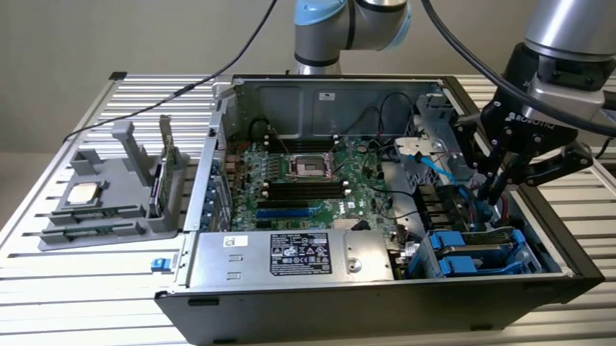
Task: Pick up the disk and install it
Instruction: 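Insert the disk into the insertion slot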
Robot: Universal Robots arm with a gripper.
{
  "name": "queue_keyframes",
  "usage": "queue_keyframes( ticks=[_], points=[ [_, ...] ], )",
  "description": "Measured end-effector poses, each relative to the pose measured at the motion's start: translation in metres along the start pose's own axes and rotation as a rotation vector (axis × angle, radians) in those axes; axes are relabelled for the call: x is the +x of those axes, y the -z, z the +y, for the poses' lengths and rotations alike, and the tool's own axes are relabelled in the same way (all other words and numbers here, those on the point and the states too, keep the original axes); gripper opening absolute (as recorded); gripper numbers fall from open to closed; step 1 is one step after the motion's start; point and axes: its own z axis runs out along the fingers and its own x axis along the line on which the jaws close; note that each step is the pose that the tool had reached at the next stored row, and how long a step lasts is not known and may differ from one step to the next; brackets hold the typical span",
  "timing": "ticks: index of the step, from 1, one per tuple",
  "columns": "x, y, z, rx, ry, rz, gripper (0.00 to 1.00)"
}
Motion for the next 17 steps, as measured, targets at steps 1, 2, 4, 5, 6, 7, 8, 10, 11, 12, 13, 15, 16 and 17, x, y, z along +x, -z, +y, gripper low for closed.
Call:
queue_keyframes(
  ticks=[1, 2, 4, 5, 6, 7, 8, 10, 11, 12, 13, 15, 16, 17],
  points=[
    [-0.001, 0.0002, -0.0007, 0.0, 0.0, 0.0002, 0.17],
    [-0.002, 0.0006, -0.0015, -0.0001, 0.0, 0.0005, 0.17],
    [-0.003, 0.0014, -0.0037, -0.0006, 0.0, 0.001, 0.17],
    [-0.004, 0.0018, -0.0049, -0.0012, 0.0, 0.0014, 0.17],
    [-0.005, 0.0022, -0.0062, -0.0016, 0.0, 0.0018, 0.17],
    [-0.006, 0.0028, -0.0073, -0.0028, 0.0, 0.003, 0.17],
    [-0.008, 0.0032, -0.0083, -0.0056, 0.0, 0.0063, 0.17],
    [-0.01, 0.0037, -0.0101, -0.0142, 0.0, 0.0178, 0.17],
    [-0.011, 0.0038, -0.0106, -0.0213, 0.0, 0.0253, 0.17],
    [-0.012, 0.004, -0.0109, -0.0301, -0.001, 0.0341, 0.17],
    [-0.013, 0.0041, -0.0113, -0.0393, -0.001, 0.0437, 0.17],
    [-0.015, 0.0043, -0.0117, -0.0548, -0.001, 0.0605, 0.17],
    [-0.016, 0.0044, -0.0119, -0.0601, -0.002, 0.0661, 0.17],
    [-0.017, 0.0045, -0.012, -0.0639, -0.002, 0.0697, 0.17]
  ],
)
